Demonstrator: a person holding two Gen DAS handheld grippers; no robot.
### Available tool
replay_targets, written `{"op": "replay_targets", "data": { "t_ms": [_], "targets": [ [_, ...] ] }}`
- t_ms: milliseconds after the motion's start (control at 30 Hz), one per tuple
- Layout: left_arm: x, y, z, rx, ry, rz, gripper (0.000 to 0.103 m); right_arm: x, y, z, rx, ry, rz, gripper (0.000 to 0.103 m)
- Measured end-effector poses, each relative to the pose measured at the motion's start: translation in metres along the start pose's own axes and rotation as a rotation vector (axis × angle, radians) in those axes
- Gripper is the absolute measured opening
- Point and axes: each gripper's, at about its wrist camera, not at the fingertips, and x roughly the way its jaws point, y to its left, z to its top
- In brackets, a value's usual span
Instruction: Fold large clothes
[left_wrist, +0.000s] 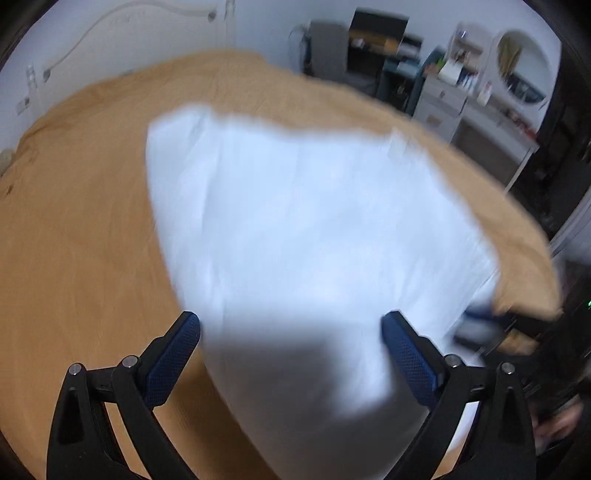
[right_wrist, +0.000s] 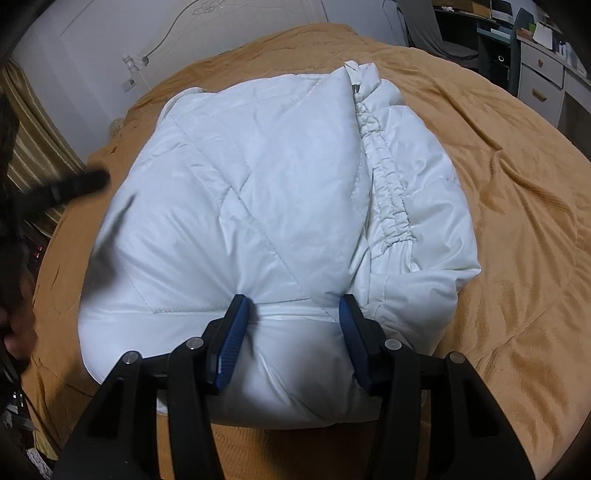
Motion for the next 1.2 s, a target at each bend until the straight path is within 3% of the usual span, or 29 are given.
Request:
{"op": "replay_targets", "data": {
  "t_ms": [67,233,367,400,433,467,567,667,700,800,867,1000,1067,1133,1200],
  "targets": [
    [0.001,0.012,-0.029,-0.159,-0.025,-0.077,0.102,0.002,-0.001,0.0,-0.002,0.009,-0.011,0.052],
    [-0.01,0.02,-0.043,-0.209,0.021,-0.186,0.102,-0.002,-0.001,-0.001,0.0,0.004,-0.019,0.052],
    [-0.006,0.051,-0.036,-0.355,0.062,-0.292,0.102,-0.027,0.009,0.007,0.003,-0.009,-0.067,0.055],
    [-0.004,0.064,-0.033,-0.411,0.066,-0.323,0.102,-0.034,0.01,0.008,0.009,-0.025,-0.075,0.065],
    [-0.003,0.076,-0.032,-0.472,0.064,-0.359,0.102,-0.042,0.01,0.009,0.017,-0.048,-0.088,0.094],
    [-0.001,0.088,-0.03,-0.522,0.062,-0.382,0.102,-0.05,0.009,0.01,0.025,-0.069,-0.111,0.103],
    [0.004,0.12,-0.017,-0.594,0.058,-0.417,0.102,-0.063,-0.005,0.015,0.071,-0.093,-0.076,0.103],
    [0.02,0.138,0.0,-0.558,0.046,-0.416,0.102,-0.052,-0.033,0.019,0.164,-0.028,0.007,0.103],
    [0.031,0.143,0.005,-0.57,0.054,-0.458,0.102,-0.046,-0.041,0.018,0.199,0.0,0.041,0.103],
    [0.057,0.153,0.009,-0.628,0.063,-0.597,0.103,-0.015,-0.067,0.015,0.33,0.084,0.219,0.103],
    [0.074,0.156,0.017,-0.642,0.063,-0.612,0.103,0.012,-0.073,0.015,0.354,0.157,0.258,0.103],
    [0.103,0.164,0.024,-0.66,0.081,-0.684,0.103,0.061,-0.081,0.015,0.425,0.225,0.468,0.103],
    [0.114,0.17,0.019,-0.686,0.068,-0.712,0.103,0.075,-0.084,0.02,0.427,0.221,0.512,0.103],
    [0.111,0.168,0.02,-0.69,0.05,-0.68,0.103,0.08,-0.085,0.025,0.451,0.22,0.519,0.1],
    [0.098,0.16,0.022,-0.655,0.032,-0.646,0.096,0.066,-0.071,0.032,0.403,0.186,0.466,0.084]
  ]
}}
